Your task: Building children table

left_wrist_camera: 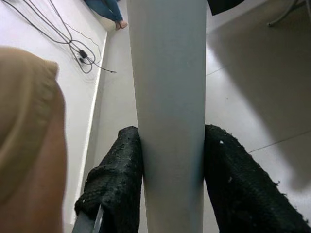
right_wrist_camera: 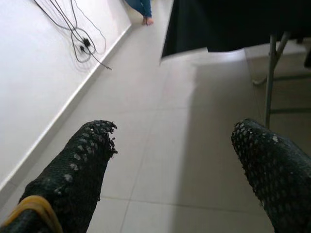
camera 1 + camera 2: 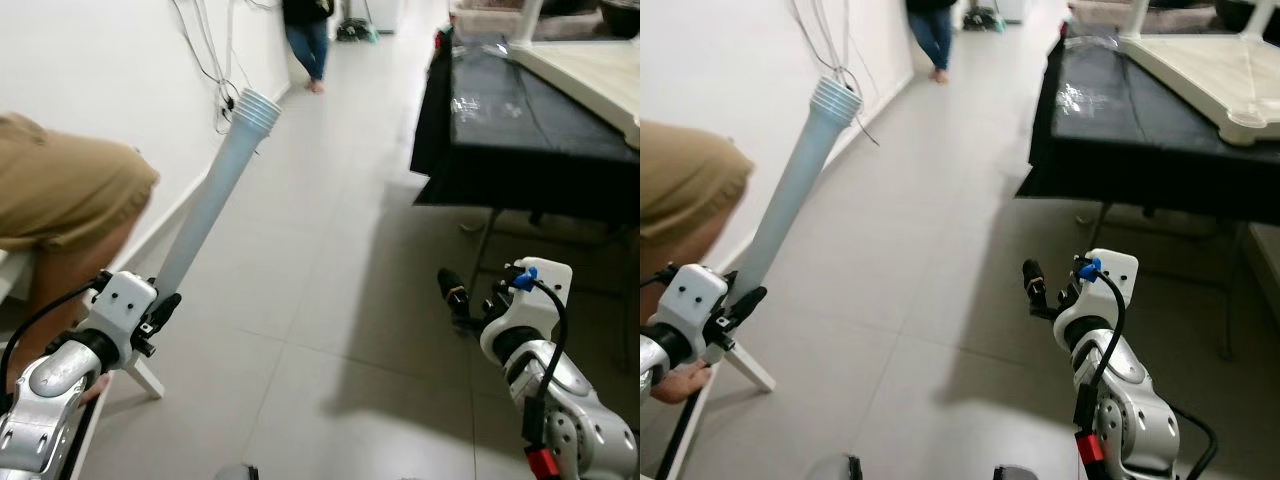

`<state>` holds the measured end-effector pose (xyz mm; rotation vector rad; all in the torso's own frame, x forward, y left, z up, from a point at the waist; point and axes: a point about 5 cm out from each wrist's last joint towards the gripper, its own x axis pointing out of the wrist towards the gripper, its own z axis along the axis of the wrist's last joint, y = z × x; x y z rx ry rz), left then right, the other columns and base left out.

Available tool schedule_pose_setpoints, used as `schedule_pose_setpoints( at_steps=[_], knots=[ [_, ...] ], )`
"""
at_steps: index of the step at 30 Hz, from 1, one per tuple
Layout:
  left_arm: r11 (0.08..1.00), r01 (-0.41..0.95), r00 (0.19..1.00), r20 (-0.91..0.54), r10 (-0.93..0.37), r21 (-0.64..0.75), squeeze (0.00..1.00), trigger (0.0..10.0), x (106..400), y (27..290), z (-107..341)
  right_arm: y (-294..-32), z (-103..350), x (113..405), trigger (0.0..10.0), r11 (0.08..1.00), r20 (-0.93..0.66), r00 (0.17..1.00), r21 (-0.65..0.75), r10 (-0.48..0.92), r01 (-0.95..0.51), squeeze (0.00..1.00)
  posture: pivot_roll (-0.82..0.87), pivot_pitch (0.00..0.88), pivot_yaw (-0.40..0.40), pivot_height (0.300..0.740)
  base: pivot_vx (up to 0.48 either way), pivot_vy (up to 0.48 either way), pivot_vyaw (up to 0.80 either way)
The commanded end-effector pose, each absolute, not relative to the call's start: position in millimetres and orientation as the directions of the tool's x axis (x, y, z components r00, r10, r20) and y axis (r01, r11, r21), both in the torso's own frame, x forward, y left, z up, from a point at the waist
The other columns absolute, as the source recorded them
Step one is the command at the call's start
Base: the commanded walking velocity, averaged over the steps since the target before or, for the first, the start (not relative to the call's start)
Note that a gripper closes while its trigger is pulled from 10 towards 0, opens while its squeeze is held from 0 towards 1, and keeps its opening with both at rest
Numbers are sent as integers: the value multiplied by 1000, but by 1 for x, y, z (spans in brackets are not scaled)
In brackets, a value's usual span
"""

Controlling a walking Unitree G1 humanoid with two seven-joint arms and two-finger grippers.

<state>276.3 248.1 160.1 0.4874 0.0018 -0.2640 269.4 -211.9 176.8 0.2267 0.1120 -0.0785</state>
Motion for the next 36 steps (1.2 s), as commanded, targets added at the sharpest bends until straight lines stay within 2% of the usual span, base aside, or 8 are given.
schedule_pose_setpoints(
  at_steps=[1,18,36],
  knots=[
    [849,243,968,-60,-244,469,0,10000,278,246,159,-214,174,268,10000,969,-121,989,220,-83,109,0,90,0,13,675,0,0,0],
    [845,238,968,-42,-249,479,0,10000,282,235,154,-223,179,265,10000,973,-103,989,195,-106,124,0,45,0,-12,740,0,0,0],
    [862,248,967,-53,-251,443,0,10000,278,220,142,-231,186,267,10000,980,-84,990,152,-114,126,0,32,0,-42,740,0,-34,0]
  ],
)
